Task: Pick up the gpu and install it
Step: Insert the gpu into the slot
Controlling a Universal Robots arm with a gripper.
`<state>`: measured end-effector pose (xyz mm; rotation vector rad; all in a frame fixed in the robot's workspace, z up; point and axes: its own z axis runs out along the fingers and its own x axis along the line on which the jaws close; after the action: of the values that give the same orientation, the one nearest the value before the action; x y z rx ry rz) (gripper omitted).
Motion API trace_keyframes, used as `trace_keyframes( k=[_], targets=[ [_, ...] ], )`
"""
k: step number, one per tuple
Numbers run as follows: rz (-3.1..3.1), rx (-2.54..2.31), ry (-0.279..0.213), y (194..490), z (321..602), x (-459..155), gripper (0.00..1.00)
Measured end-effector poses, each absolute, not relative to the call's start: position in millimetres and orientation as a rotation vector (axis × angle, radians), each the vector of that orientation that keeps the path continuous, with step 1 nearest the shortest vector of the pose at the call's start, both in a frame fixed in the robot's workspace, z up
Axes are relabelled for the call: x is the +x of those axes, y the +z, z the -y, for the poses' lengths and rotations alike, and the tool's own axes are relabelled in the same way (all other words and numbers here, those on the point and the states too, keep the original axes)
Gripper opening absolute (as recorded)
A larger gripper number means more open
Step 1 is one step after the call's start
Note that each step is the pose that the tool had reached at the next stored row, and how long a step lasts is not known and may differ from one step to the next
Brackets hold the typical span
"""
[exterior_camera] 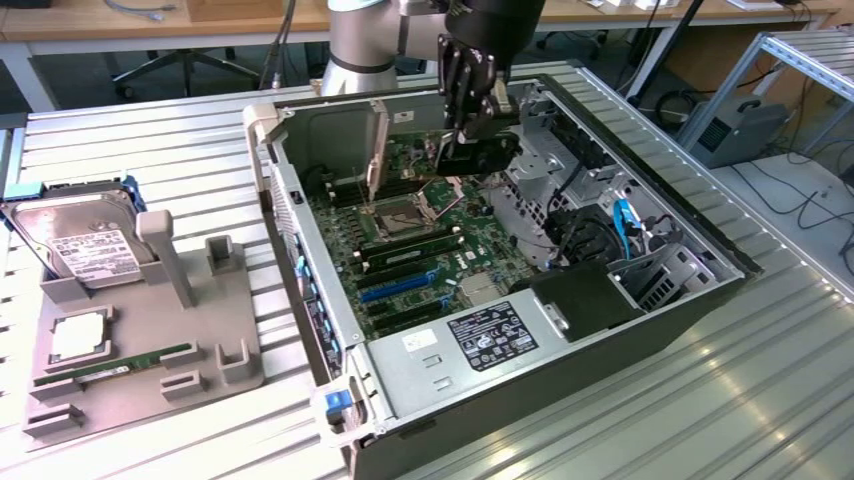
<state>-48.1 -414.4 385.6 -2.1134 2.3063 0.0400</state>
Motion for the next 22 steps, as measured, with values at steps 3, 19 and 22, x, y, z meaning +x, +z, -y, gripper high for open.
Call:
trace_keyframes(
  k=[3, 19, 22],
  targets=[
    [-2.25, -2.174, 0.041, 385.3, 414.4, -48.2, 0.27],
    [-2.142, -2.283, 0.042, 384.7, 414.4, -48.2, 0.27],
    [-2.134, -2.29, 0.042, 384.7, 414.4, -48.1, 0.27]
  ],
)
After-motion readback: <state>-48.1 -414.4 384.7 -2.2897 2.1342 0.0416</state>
